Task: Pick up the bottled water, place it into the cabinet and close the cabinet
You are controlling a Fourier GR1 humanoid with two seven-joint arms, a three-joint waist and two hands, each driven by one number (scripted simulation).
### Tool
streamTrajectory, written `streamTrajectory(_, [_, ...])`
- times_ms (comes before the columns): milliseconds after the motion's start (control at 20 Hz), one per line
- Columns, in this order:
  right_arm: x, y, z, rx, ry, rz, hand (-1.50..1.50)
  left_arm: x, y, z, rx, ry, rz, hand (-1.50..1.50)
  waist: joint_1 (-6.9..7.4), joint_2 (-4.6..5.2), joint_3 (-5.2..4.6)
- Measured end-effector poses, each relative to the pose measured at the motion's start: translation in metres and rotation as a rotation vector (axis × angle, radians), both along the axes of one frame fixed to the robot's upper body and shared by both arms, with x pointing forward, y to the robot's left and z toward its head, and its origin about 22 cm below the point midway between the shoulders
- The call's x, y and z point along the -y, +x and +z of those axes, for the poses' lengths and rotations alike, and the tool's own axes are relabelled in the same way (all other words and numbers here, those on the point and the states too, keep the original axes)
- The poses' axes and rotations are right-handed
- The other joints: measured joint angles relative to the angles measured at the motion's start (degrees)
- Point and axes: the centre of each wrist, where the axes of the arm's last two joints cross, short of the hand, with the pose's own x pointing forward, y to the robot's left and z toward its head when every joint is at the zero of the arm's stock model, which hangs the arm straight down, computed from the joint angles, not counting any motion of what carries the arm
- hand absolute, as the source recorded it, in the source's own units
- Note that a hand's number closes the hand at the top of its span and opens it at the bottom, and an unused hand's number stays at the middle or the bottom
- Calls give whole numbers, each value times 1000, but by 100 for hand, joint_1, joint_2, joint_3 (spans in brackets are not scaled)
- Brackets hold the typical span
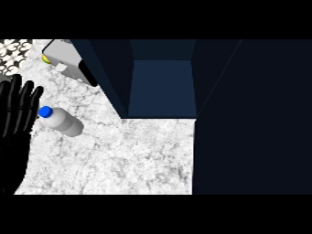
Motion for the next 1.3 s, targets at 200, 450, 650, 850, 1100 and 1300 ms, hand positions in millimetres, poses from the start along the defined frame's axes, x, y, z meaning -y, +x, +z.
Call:
streamTrajectory(200, [-3, -6, 2, -3, -9, 19, -150, -11, 9, -5, 17, -12, 234, -150, -45, -40, 24])
streamTrajectory(450, [-14, -18, 0, -40, 9, 147, -150, -31, 14, -3, 6, -151, 635, -150, -46, -65, 36])
streamTrajectory(650, [-22, -37, 4, -69, 26, 239, -150, -19, 18, 5, -2, -259, 814, -150, -99, -85, 41])
streamTrajectory(850, [-34, -61, 16, -81, 37, 275, -150, 4, 15, 21, -5, -307, 880, -150, -87, -92, 44])
streamTrajectory(1100, [-43, -82, 29, -94, 45, 287, -150, 29, 3, 37, -13, -311, 908, -150, -59, -93, 43])
streamTrajectory(1300, [-55, -87, 33, -110, 67, 304, -150, 43, -4, 47, -29, -301, 921, -150, -48, -91, 43])
